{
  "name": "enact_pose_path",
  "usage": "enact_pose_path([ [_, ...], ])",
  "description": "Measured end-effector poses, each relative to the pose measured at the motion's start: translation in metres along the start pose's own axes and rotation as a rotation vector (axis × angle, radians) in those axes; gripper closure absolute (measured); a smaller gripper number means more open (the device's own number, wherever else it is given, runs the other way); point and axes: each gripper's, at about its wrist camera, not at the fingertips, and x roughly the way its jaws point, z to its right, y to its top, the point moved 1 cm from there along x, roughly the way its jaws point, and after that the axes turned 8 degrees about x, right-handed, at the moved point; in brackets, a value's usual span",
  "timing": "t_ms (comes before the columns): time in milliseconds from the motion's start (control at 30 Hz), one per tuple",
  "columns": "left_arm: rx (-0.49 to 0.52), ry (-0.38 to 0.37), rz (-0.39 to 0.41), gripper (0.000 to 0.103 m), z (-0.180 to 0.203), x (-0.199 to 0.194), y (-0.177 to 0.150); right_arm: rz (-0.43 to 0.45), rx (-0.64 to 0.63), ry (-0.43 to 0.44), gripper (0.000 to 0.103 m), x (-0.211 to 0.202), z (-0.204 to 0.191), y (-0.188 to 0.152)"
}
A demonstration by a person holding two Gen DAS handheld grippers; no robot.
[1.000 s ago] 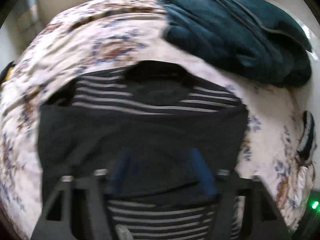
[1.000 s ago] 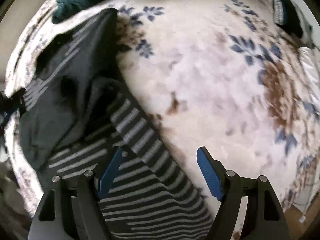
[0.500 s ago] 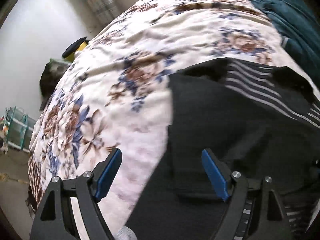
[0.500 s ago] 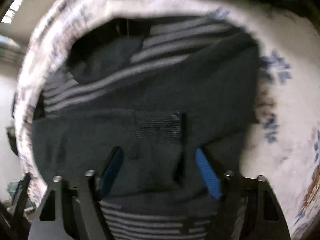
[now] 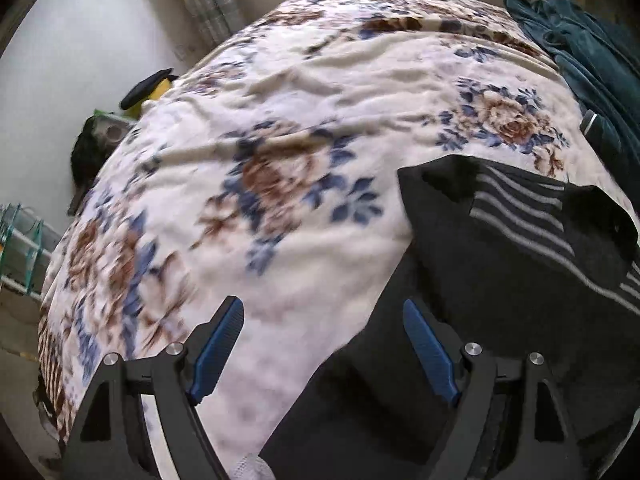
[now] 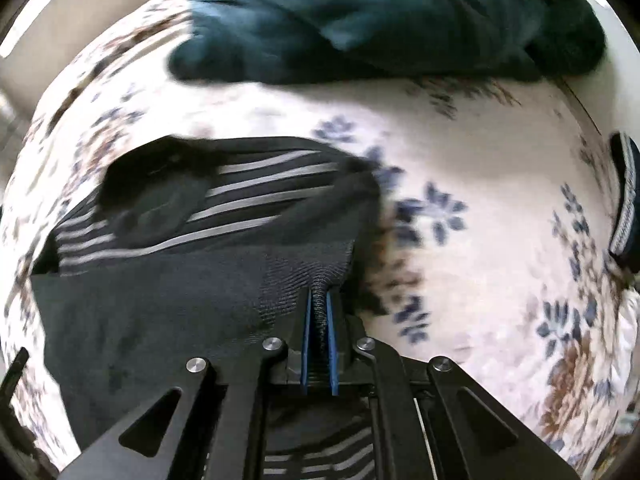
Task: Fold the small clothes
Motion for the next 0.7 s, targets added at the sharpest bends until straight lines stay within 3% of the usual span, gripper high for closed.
enact_pose_path([
  [133,0.052,-0.002,-0.005,0.022,0.019,0.033,0.032,-0.108,0.003,0.022,0.095,0.028,-0.002,-0.007],
  [233,0.137,0.036,-0.027,0.022,0.033,0.060,0.046,-0.172,0.038,0.034,0.087,0.038,0.011,-0.005],
  [267,0.152,0.044,-0.032,0.022,0.034,0.067,0.049,-0.181,0.088,0.065,0.086,0.035,0.021,-0.003],
  [367,0.115,0.011,-0.014,0.022,0.020,0.063,0.057,-0.137,0.196,0.085,0.066,0.016,0.042,0.001],
  [400,0.089,0.001,0.008,0.022,0.012,0.055,0.059,-0.109,0.201,0.099,0.064,0.006,0.042,0.004],
  [467,0.039,-0.012,0.038,0.022,-0.004,0.039,0.056,-0.085,0.124,0.128,0.056,-0.004,0.017,0.011],
  [533,0.012,0.026,0.049,0.022,-0.017,0.030,0.050,-0.119,-0.004,0.162,0.046,0.002,-0.028,0.014],
  [600,0.007,0.081,0.039,0.022,-0.026,0.031,0.043,-0.159,-0.148,0.182,0.046,0.017,-0.078,0.012],
  [700,0.017,0.114,-0.018,0.022,-0.032,0.045,0.030,-0.164,-0.428,0.127,0.046,0.047,-0.162,0.001],
])
